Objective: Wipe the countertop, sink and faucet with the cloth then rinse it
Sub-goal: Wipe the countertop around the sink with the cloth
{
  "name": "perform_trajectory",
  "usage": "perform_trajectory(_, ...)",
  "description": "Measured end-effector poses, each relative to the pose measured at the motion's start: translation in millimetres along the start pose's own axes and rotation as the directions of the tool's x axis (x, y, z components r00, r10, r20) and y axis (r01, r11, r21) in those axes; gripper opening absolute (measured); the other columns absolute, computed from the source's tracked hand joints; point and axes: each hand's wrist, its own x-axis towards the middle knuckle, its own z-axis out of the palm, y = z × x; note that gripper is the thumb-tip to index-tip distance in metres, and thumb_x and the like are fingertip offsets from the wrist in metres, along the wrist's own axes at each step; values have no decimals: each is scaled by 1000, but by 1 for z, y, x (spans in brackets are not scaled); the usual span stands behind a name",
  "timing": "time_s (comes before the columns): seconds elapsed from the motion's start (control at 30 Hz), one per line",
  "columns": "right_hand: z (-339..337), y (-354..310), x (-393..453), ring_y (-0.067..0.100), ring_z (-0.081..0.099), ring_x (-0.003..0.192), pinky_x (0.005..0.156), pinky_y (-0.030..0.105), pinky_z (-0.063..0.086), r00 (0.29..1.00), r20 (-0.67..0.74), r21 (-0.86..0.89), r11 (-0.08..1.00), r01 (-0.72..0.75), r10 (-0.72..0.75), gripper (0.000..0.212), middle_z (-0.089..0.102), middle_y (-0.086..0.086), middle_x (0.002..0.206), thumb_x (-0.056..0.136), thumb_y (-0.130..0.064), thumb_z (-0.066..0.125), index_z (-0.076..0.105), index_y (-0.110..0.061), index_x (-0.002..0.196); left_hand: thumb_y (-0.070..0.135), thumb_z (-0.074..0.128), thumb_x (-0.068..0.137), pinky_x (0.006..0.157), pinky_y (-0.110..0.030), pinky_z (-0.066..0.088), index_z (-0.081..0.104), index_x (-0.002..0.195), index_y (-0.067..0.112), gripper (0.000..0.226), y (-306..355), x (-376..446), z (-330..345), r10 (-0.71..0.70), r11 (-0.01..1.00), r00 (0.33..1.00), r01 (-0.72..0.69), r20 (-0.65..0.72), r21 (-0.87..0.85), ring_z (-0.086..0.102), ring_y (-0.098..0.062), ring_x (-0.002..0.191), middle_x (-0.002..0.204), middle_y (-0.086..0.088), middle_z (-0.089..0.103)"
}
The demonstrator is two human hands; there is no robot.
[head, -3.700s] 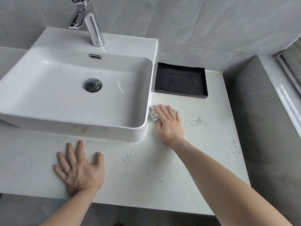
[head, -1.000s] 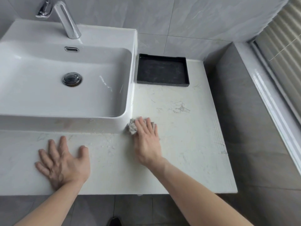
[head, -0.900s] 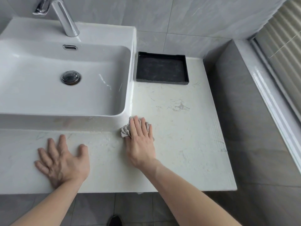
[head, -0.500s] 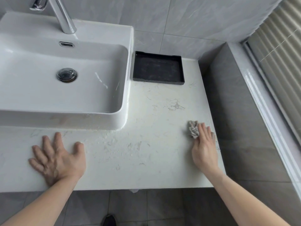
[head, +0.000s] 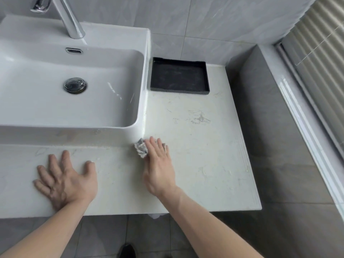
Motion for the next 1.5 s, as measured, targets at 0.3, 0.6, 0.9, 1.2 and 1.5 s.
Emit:
perform_trajectory(0.3,-36,69,-44,25,-9,161,131,45,-5,999,-47,-283,959,-2,-12,70,3,-8,174,104,-29,42,11,-28,167,58,43,90,126,-60,3,32,156,27,73,-1,1,1,12,1000,1000,-12,-2,9,8,-36,157,169,-7,20)
perform_trajectory(0.6,-150,157,-109,13,14,159,131,41,14,728,-414,44,811,-584,546,60,29,-8,169,107,-1,34,34,-27,161,55,46,89,126,-61,1,33,155,26,73,-1,0,0,3,1000,1000,-3,3,-17,7,-36,157,169,-8,20)
perform_trajectory(0.9,-33,43,-80,17,-2,162,132,39,-4,989,-84,-95,987,-133,125,71,13,-8,173,101,0,47,26,-24,164,55,47,90,126,-61,2,33,154,27,71,-1,1,0,-1,1000,1000,1,2,-22,8,-37,156,169,-8,21)
perform_trajectory(1.2,-21,37,-94,23,-16,161,130,46,-11,999,17,-321,947,-22,29,70,-4,-11,174,106,-45,37,4,-32,167,55,46,89,126,-61,3,33,154,28,73,-2,2,2,5,1000,1000,-5,0,-23,9,-38,157,168,-8,21)
perform_trajectory(1.5,-142,170,-147,29,26,157,127,49,24,806,-285,-129,813,-568,518,58,33,2,168,106,-8,32,32,-20,162,59,43,86,119,-70,18,29,153,32,74,-6,5,6,12,999,999,-11,30,-45,18,-46,153,168,-3,18)
